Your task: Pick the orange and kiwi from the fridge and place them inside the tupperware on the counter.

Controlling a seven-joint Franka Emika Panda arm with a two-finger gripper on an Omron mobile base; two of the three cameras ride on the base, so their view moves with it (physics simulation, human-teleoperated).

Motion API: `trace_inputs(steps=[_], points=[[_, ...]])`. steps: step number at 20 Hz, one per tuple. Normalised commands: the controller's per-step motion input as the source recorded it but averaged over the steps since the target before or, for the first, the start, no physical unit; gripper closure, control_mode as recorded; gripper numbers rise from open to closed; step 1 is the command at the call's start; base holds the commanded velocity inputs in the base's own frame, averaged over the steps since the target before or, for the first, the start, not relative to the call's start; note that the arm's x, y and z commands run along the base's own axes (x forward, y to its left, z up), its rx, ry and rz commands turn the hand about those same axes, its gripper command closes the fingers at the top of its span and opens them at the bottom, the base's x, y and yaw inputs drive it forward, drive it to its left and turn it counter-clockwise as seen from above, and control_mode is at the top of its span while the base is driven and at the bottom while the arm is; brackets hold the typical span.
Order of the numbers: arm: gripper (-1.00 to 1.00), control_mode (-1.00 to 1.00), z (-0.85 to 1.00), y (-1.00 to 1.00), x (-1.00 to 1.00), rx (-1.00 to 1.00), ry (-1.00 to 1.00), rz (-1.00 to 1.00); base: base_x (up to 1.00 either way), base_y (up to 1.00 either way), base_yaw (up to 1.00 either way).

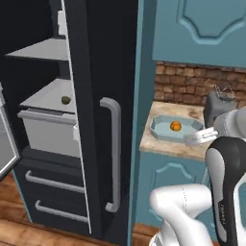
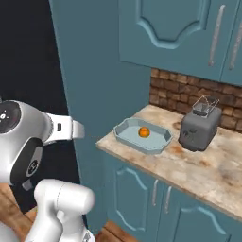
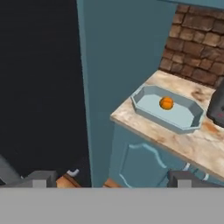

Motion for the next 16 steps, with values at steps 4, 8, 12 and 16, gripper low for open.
trace_inputs(steps=[4,8,12,16], points=[[-1.00,1.00,0.00,0.00,0.00,0.00,0.00,0.00,-0.21,-0.19,0.65],[-1.00,1.00,0.00,0.00,0.00,0.00,0.00,0.00,-0.41,0.00,0.65],[-1.00,1.00,0.00,0.00,0.00,0.00,0.00,0.00,-0.26,0.08,0.62],[-1.00,1.00,0.00,0.00,0.00,0.00,0.00,0.00,-0.06,0.28,0.61]])
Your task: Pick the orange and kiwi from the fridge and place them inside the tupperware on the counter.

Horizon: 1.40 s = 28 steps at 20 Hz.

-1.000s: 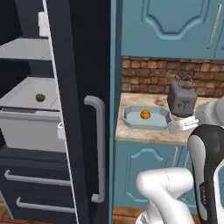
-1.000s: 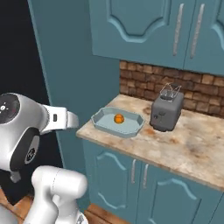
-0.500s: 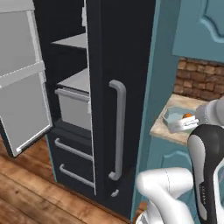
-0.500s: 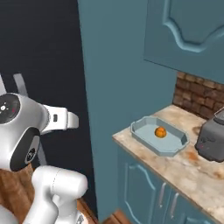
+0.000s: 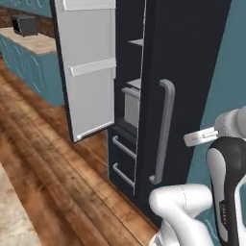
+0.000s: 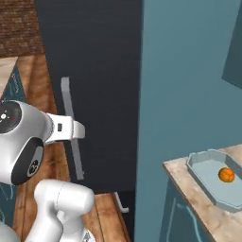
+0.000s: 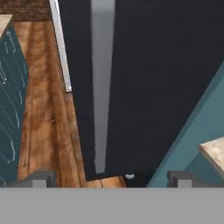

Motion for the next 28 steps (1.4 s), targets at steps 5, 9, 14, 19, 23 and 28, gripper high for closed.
trace_inputs(steps=[5,9,14,19,23,28], points=[[-1.00,1.00,0.00,0.00,0.00,0.00,0.00,0.00,0.06,0.52,0.55],[-1.00,1.00,0.00,0.00,0.00,0.00,0.00,0.00,0.32,0.71,0.48],[-1.00,1.00,0.00,0.00,0.00,0.00,0.00,0.00,0.65,0.76,0.38],[-1.00,1.00,0.00,0.00,0.00,0.00,0.00,0.00,0.33,0.13,0.00],[-1.00,1.00,0.00,0.00,0.00,0.00,0.00,0.00,0.39,-0.06,-0.26],[-1.00,1.00,0.00,0.00,0.00,0.00,0.00,0.00,0.79,0.00,-0.36]])
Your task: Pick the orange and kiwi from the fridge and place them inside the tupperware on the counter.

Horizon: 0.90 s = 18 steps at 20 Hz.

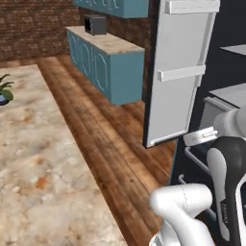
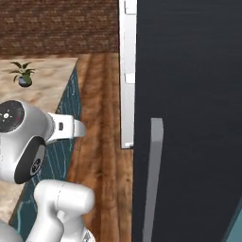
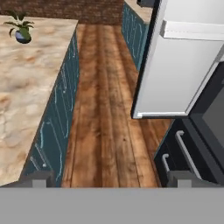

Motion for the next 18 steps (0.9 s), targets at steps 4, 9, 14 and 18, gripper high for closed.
trace_inputs(steps=[4,9,14,18], points=[[-1.00,1.00,0.00,0.00,0.00,0.00,0.00,0.00,0.84,-0.01,-0.39],[-1.00,1.00,0.00,0.00,0.00,0.00,0.00,0.00,0.90,0.00,-0.41],[-1.00,1.00,0.00,0.00,0.00,0.00,0.00,0.00,0.99,0.00,-0.45],[-1.00,1.00,0.00,0.00,0.00,0.00,0.00,0.00,1.00,0.09,-0.47]])
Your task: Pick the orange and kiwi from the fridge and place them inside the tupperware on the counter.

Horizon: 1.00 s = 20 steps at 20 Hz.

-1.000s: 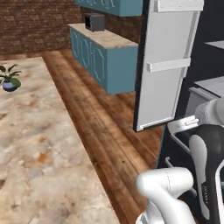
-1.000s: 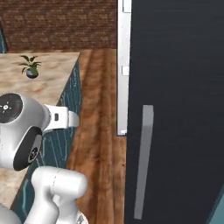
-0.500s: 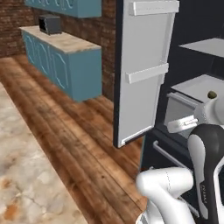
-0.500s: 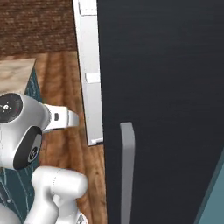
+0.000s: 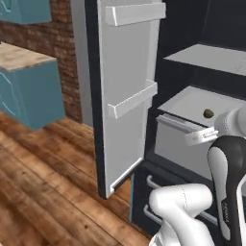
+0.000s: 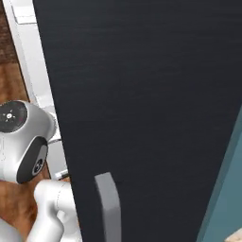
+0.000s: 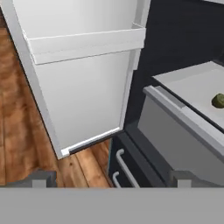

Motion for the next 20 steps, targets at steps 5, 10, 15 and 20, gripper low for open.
trace_inputs(steps=[5,10,15,20], points=[[-1.00,1.00,0.00,0.00,0.00,0.00,0.00,0.00,0.93,0.24,-0.48],[-1.00,1.00,0.00,0.00,0.00,0.00,0.00,0.00,0.27,0.00,-0.48],[-1.00,1.00,0.00,0.00,0.00,0.00,0.00,0.00,0.16,0.00,-0.51],[-1.00,1.00,0.00,0.00,0.00,0.00,0.00,0.00,0.00,0.00,-0.54]])
